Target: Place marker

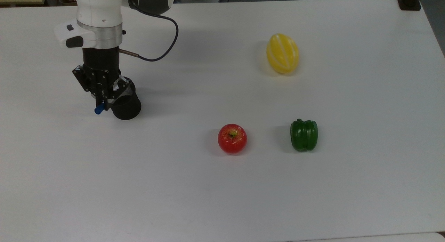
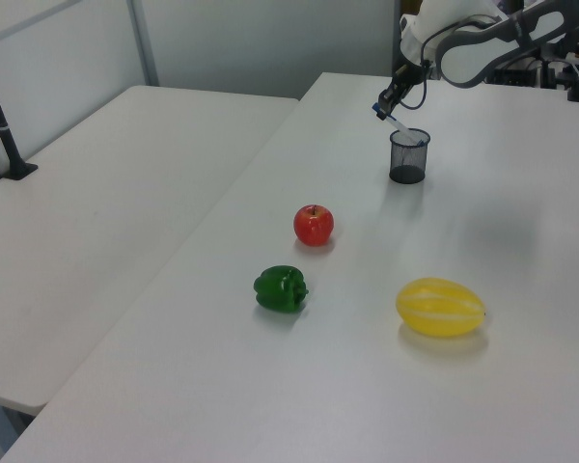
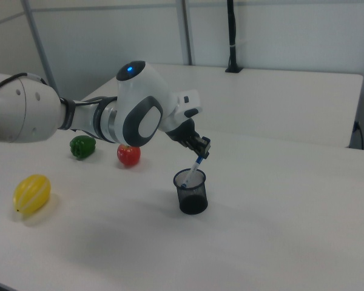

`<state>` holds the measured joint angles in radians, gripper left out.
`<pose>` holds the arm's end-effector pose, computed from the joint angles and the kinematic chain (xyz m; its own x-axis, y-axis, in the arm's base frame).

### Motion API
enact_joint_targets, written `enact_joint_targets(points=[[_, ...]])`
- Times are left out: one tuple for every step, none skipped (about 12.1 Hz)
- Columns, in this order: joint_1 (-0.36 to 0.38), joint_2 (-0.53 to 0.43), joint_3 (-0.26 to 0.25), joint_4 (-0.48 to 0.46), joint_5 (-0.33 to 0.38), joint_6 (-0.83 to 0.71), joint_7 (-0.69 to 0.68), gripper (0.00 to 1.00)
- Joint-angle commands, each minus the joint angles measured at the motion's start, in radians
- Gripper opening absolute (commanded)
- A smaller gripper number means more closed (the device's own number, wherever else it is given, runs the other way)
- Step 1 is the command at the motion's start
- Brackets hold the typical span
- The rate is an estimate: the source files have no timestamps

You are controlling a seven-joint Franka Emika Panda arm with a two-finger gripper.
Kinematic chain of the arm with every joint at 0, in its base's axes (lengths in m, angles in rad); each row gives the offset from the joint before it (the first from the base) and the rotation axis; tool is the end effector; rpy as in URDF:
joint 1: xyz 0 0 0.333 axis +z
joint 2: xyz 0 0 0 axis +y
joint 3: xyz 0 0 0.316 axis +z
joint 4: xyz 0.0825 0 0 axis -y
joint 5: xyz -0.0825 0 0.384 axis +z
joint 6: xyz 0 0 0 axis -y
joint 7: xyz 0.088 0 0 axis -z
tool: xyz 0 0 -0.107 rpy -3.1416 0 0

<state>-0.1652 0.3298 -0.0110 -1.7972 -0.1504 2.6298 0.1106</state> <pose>0.6688 -0.1147 0.4210 0.8649 -0.1307 0.4846 -0.1914 -0.9784 0.0778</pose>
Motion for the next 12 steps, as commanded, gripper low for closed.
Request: enact_joint_targets(points=[[0.009,-0.018,-0.009,-0.030,-0.017,0.016,-0.003,0.18],[0.009,-0.018,-0.007,-0.030,-0.017,0.015,-0.003,0.28],[0.010,-0.020,-0.009,-0.030,-0.017,0.012,-0.003,0.50],[0.013,-0.020,-0.009,-0.028,-0.017,0.004,-0.002,0.68],[0.016,-0.023,-0.009,-0.028,-0.017,-0.002,0.003,0.98],[0.019,-0.023,-0.009,-0.028,-0.017,-0.002,0.018,1.00],[0.019,-0.023,-0.009,-0.027,-0.017,-0.002,0.030,1.00],[0.022,-0.023,-0.009,-0.024,-0.017,-0.002,0.037,1.00],[0.024,-0.023,-0.009,-0.022,-0.017,-0.002,0.037,1.00],[0.027,-0.022,-0.009,-0.019,-0.017,-0.002,0.037,1.00],[0.027,-0.022,-0.007,-0.014,-0.018,-0.002,0.035,1.00],[0.030,-0.023,-0.004,-0.013,-0.018,-0.004,0.035,1.00]])
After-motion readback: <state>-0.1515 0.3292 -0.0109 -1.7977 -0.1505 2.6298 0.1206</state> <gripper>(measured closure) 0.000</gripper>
